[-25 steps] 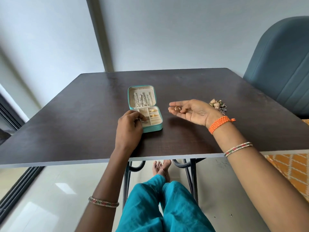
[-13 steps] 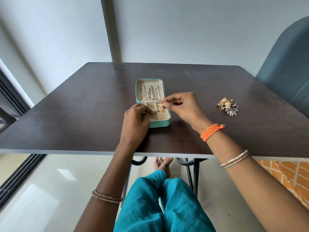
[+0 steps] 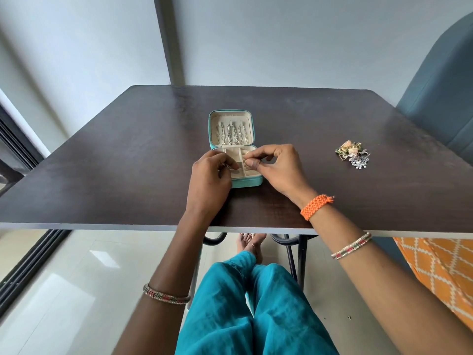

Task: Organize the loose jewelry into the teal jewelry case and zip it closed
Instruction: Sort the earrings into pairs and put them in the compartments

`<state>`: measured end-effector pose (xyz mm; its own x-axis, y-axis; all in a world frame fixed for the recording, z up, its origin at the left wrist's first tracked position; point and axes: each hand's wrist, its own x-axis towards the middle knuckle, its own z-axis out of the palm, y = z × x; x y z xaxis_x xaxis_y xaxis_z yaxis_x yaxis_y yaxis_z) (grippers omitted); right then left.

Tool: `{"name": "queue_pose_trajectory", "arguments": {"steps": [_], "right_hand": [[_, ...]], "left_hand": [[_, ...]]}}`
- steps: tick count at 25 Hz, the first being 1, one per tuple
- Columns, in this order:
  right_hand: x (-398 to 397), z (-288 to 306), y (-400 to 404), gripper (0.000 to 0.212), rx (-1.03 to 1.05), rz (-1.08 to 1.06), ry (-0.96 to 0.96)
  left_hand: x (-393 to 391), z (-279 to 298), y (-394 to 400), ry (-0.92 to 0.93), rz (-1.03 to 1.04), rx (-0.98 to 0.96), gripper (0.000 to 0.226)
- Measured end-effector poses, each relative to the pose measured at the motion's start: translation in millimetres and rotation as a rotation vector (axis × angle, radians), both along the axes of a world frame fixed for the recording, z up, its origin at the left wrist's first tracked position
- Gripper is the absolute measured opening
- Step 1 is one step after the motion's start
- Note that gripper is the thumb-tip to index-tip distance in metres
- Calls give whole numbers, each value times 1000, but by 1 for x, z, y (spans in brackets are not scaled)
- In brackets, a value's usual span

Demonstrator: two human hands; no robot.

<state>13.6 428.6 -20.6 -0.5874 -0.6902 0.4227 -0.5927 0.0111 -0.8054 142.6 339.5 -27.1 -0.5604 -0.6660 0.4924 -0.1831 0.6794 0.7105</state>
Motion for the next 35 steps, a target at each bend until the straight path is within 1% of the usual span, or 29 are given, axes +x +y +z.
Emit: {"name": "queue_pose_trajectory", "arguments": {"steps": [8,11,14,18,22,26,28,31,33,35], "right_hand": [[0,-3,5,12,29,30,70],[1,-4,8,15,12,-6,114],[3,-1,10,13,-1,-22,103],[3,0,12,15,31,-37,126],[3,0,12,17,86,-30,101],[3,0,13,15,101,-32,102],[3,-1,12,10,111,-56,106],[2,-2,11,6,158,-91,153],[0,-1,9,9,174,-71,122],[-2,2,7,12,183,-36,-7]], "left_hand": [[2,0,-1,18,-10,-5,29],[1,0,0,18,-13,-2,30],[1,0,1,22,-13,13,30],[2,1,2,7,-17,30,29],[2,1,2,10,-16,12,28],[2,1,1,7,-13,20,28],[2,1,1,10,-13,24,29],[2,0,1,17,-14,18,29],[1,0,1,16,-13,18,29],[1,0,0,12,-10,17,29]]}}
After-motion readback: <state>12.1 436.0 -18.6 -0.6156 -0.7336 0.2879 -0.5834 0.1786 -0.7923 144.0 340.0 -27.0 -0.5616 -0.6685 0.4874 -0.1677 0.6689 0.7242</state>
